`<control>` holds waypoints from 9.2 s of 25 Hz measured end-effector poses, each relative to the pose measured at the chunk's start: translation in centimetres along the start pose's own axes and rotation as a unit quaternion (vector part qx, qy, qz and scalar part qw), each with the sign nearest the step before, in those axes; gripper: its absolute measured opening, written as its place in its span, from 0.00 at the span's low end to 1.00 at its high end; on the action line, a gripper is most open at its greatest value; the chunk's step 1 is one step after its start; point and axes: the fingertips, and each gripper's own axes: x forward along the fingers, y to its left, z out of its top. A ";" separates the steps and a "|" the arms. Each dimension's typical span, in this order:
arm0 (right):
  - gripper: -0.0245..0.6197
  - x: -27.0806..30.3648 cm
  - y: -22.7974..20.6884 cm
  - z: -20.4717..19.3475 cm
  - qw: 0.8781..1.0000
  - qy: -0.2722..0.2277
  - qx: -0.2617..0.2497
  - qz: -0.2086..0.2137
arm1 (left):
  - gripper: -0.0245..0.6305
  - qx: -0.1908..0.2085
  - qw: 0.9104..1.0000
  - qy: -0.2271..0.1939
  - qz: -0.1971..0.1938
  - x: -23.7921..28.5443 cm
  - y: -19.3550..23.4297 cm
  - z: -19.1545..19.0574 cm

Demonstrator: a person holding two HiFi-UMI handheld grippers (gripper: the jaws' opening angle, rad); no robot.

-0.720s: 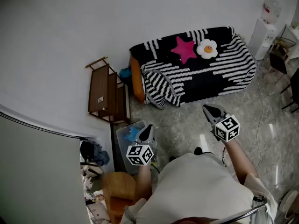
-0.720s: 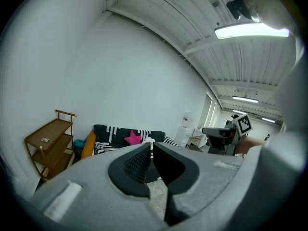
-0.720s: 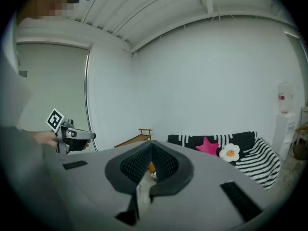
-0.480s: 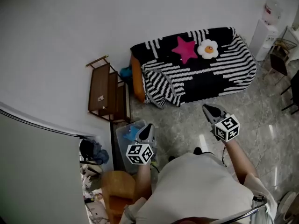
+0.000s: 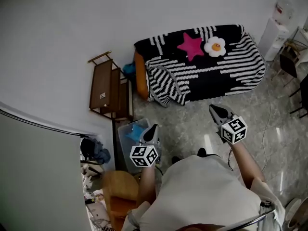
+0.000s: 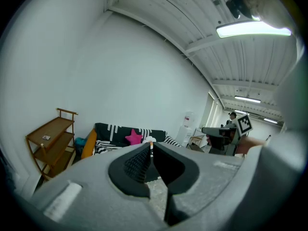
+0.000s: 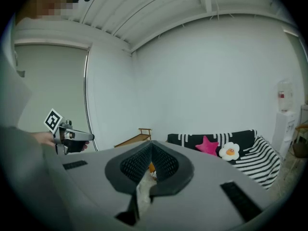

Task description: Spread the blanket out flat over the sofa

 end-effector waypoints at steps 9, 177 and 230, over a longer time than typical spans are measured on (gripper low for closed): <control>0.05 -0.5 -1.9 -1.0 1.000 0.010 0.003 0.008 | 0.08 -0.003 1.000 0.005 0.015 1.2 -1.1 -0.8; 0.05 58.9 -36.0 -50.5 0.935 0.308 0.137 0.107 | 0.33 -0.131 0.940 0.310 0.050 76.5 36.5 -48.5; 0.05 57.8 -22.4 -53.1 0.926 0.328 0.101 0.155 | 0.07 -0.112 0.925 0.347 0.111 52.0 43.4 -50.1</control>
